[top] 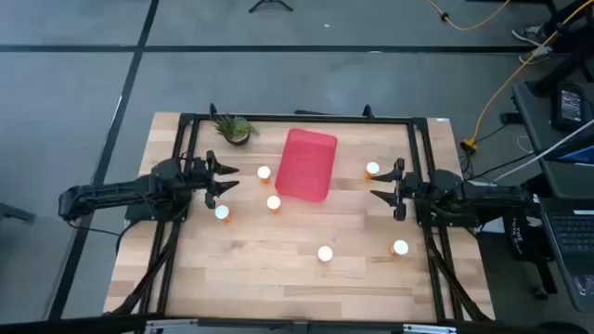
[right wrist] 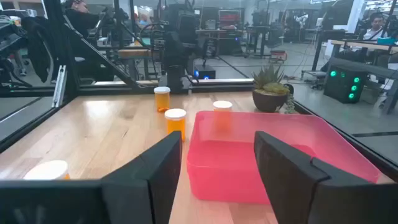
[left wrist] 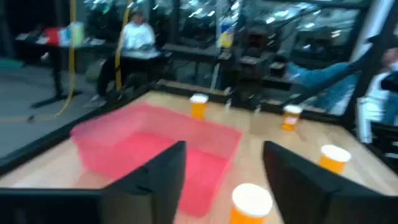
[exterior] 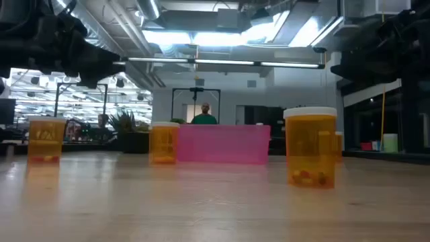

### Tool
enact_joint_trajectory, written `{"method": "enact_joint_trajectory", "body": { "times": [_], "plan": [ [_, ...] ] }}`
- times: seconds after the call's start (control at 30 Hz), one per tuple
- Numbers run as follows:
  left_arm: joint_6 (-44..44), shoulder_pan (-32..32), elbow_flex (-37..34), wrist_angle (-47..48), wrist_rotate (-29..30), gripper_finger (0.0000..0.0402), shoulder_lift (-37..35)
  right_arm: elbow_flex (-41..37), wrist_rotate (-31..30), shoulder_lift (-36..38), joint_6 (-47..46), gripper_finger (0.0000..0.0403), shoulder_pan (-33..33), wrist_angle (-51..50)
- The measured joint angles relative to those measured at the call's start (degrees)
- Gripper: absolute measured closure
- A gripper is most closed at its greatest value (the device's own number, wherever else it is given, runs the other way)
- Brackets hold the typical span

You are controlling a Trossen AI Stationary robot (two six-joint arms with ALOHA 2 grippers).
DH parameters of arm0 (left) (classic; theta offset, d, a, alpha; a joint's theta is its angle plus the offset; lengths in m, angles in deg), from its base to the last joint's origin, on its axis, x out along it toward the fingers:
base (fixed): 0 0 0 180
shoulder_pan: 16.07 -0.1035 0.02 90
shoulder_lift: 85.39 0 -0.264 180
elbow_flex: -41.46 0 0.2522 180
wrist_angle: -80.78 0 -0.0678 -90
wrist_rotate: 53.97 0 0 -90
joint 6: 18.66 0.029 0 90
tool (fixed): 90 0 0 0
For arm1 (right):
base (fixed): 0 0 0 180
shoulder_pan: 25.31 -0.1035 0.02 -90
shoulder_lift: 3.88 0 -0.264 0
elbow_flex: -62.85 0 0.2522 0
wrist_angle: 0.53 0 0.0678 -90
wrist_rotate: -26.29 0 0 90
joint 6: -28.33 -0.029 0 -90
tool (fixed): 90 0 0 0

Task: Pick and place pill bottles into a basket

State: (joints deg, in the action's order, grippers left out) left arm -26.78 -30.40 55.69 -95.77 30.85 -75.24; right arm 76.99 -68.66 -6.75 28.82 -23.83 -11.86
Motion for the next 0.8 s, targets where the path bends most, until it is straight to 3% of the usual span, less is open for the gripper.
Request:
{"method": "enact_joint_trajectory", "body": {
  "times": [0.17,0.33,0.8],
  "plan": [
    [0.38,0.00,0.00,-0.14,-1.46,0.0314,0.02,0.00,0.00,0.00,0.00,0.0199,0.00,-0.02],
    [-0.12,0.00,0.00,-0.19,-1.56,0.0360,0.02,-0.01,0.00,0.00,-0.17,0.0199,0.01,-0.01],
    [-0.16,0.00,0.00,-0.21,-1.56,0.0376,0.02,0.00,-0.02,0.00,-0.26,0.0199,0.00,0.00]
  ]
}}
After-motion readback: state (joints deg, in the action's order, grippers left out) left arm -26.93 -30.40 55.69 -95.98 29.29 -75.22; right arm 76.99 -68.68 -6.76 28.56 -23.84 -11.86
